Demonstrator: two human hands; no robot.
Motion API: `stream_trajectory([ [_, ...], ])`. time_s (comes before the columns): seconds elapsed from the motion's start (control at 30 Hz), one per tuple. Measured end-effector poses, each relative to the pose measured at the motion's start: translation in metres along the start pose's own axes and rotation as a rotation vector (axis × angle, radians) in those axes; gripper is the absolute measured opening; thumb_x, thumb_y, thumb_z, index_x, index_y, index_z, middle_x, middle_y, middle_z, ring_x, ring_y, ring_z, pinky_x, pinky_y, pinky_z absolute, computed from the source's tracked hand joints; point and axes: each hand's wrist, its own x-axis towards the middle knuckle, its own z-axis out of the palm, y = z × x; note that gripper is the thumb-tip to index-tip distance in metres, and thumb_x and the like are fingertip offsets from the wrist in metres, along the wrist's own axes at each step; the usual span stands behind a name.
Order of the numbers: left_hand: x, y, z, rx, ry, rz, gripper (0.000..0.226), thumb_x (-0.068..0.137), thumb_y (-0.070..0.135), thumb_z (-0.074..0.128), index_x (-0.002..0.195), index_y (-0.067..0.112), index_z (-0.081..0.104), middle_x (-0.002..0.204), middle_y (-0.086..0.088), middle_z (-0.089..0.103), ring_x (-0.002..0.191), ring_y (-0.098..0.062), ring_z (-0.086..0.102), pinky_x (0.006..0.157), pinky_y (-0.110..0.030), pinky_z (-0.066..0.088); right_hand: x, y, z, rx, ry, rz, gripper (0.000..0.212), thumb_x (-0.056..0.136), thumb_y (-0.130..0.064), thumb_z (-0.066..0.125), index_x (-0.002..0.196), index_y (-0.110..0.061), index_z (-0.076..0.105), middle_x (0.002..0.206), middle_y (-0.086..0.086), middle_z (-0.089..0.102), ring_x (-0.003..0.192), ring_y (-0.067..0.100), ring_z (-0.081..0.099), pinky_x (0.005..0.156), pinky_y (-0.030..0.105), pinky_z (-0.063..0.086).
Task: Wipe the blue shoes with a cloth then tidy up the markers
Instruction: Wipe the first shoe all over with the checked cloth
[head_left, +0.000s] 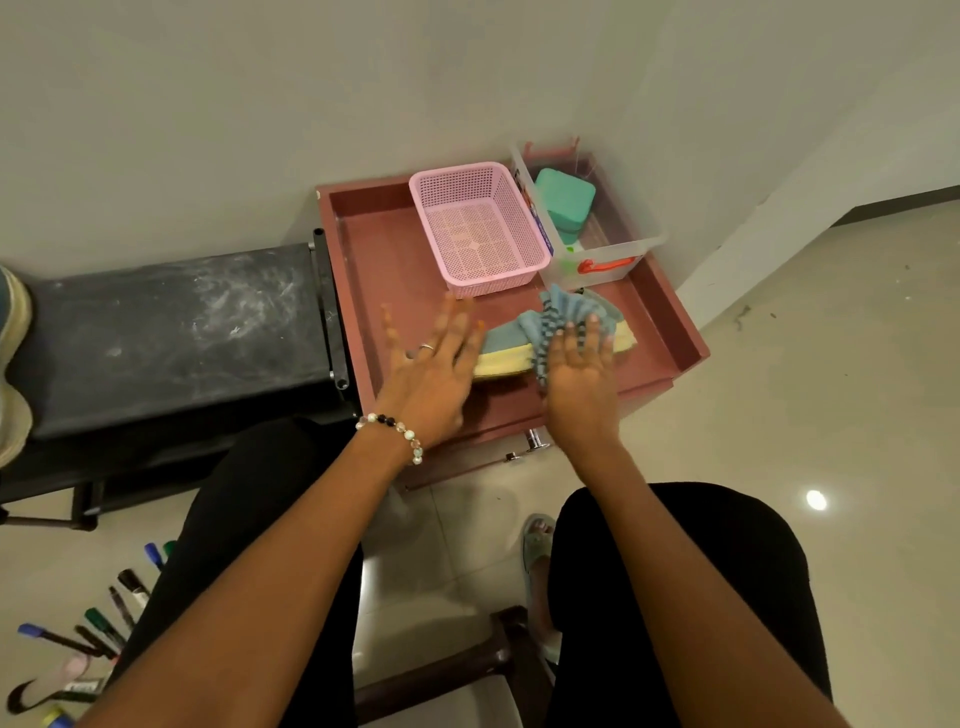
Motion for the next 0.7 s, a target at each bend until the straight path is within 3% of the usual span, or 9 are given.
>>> stream_trajectory([
  [0.07, 0.001, 0.019, 0.002, 0.074, 0.04, 0.051, 0.076, 0.084, 0.015, 0.048, 0.151, 0.006, 0.014, 0.16, -0.011, 0.004, 0.148, -0.023, 0.0, 0.103, -0.076, -0.006, -0.005, -0.018, 0.0, 0.159, -0.026, 0.011, 0.068, 0.066, 0.0, 0.045, 0.132, 0.016, 0.042, 0.138, 0.035, 0.041, 0.136, 0.052, 0.023, 0.112, 0.055, 0.007],
  [0.13, 0.003, 0.026, 0.003, 0.065, 0.054, -0.011, 0.069, 0.086, 0.011, 0.033, 0.151, 0.005, 0.011, 0.16, -0.01, 0.009, 0.148, -0.024, 0.006, 0.105, -0.073, -0.005, -0.012, -0.022, 0.0, 0.261, -0.086, -0.07, 0.077, 0.061, 0.006, 0.041, 0.138, 0.013, 0.034, 0.145, 0.031, 0.031, 0.14, 0.048, 0.011, 0.116, 0.052, 0.005],
  [0.27, 0.007, 0.018, 0.011, 0.074, 0.114, -0.003, 0.062, 0.093, 0.024, 0.045, 0.149, 0.007, 0.026, 0.155, -0.008, 0.027, 0.144, -0.021, 0.023, 0.109, -0.068, 0.004, -0.01, 0.015, -0.005, -0.004, -0.049, -0.276, 0.062, 0.071, 0.004, 0.049, 0.133, 0.004, 0.048, 0.139, 0.02, 0.048, 0.134, 0.045, 0.034, 0.105, 0.065, 0.017],
  [0.33, 0.01, 0.014, 0.013, 0.073, 0.132, 0.028, 0.064, 0.092, 0.03, 0.052, 0.147, 0.007, 0.03, 0.154, -0.008, 0.031, 0.143, -0.021, 0.027, 0.111, -0.066, 0.007, -0.006, 0.04, -0.009, -0.151, -0.03, -0.282, 0.049, 0.08, -0.008, 0.054, 0.129, -0.005, 0.055, 0.135, 0.011, 0.054, 0.133, 0.041, 0.038, 0.1, 0.072, 0.014],
  [0.47, 0.012, 0.011, 0.013, 0.074, 0.16, 0.052, 0.065, 0.089, 0.032, 0.057, 0.146, 0.009, 0.033, 0.153, -0.007, 0.032, 0.141, -0.021, 0.031, 0.11, -0.068, 0.013, 0.0, 0.067, -0.019, -0.249, -0.113, 0.028, 0.06, 0.084, -0.022, 0.069, 0.138, -0.01, 0.045, 0.144, 0.005, 0.045, 0.142, 0.037, 0.021, 0.107, 0.071, 0.001],
  [0.57, 0.008, 0.014, 0.014, 0.08, 0.171, 0.064, 0.069, 0.087, 0.037, 0.059, 0.145, 0.009, 0.036, 0.153, -0.007, 0.032, 0.142, -0.021, 0.03, 0.109, -0.069, 0.011, 0.001, 0.064, -0.019, -0.197, -0.159, 0.23, 0.061, 0.087, -0.005, 0.054, 0.144, -0.007, 0.033, 0.151, 0.009, 0.035, 0.146, 0.032, 0.006, 0.107, 0.068, -0.001],
  [0.7, 0.004, 0.019, 0.014, 0.077, 0.175, 0.061, 0.075, 0.082, 0.043, 0.064, 0.144, 0.009, 0.038, 0.153, -0.006, 0.033, 0.142, -0.022, 0.03, 0.111, -0.066, 0.011, -0.002, 0.035, -0.013, -0.038, -0.069, 0.151, 0.061, 0.088, -0.001, 0.045, 0.145, 0.006, 0.024, 0.153, 0.022, 0.021, 0.146, 0.034, 0.004, 0.114, 0.052, -0.005],
])
